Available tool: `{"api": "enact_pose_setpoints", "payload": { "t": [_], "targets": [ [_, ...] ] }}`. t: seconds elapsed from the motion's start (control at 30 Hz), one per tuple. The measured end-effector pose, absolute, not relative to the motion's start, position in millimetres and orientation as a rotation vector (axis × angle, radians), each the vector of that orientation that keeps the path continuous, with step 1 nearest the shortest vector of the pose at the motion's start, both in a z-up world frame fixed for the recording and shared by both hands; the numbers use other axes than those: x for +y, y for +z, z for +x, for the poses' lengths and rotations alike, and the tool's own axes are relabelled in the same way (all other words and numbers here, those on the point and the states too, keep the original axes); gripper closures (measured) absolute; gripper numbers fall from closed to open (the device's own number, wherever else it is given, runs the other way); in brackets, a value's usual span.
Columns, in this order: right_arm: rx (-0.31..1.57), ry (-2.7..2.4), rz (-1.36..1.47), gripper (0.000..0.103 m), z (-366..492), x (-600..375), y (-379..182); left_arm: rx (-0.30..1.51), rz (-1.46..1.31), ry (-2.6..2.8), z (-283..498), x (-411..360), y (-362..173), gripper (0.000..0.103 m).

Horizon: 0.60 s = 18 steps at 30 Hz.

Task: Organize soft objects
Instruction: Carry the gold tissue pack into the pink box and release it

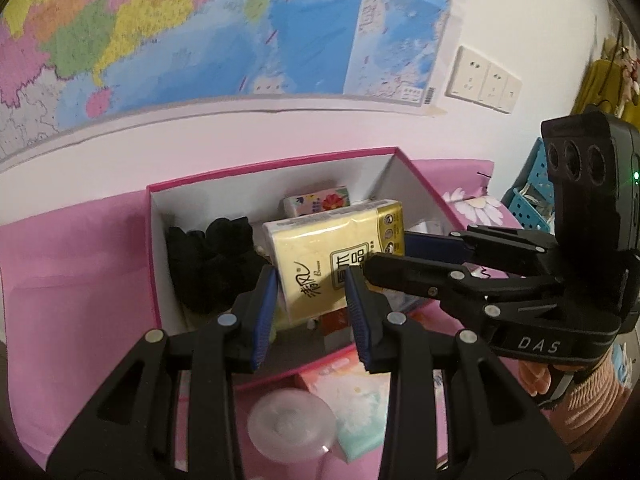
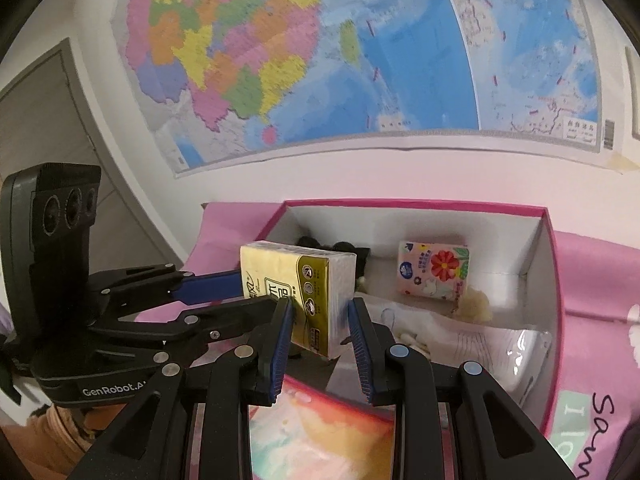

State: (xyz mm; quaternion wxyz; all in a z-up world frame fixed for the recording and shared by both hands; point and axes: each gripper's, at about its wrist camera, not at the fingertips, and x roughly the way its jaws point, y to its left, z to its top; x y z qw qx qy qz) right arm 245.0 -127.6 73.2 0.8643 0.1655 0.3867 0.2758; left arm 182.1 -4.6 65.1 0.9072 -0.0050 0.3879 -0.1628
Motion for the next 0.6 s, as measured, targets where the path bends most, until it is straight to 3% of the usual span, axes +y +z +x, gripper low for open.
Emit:
{"api": "enact_pose_setpoints", "payload": {
  "t": [0.33,0.6],
  "targets": [
    [0.873,0.502,0.336,0.073,275.6,-114.4,51.8,0.892,-0.047,-0.277,217.3,3.5,43.3,0.068],
    [0.814,0.465,0.356,0.068,248.2,-139.1,64.0,0.807,-0.063,-0.233,186.7,23.3,59.7,0.065]
  ]
}}
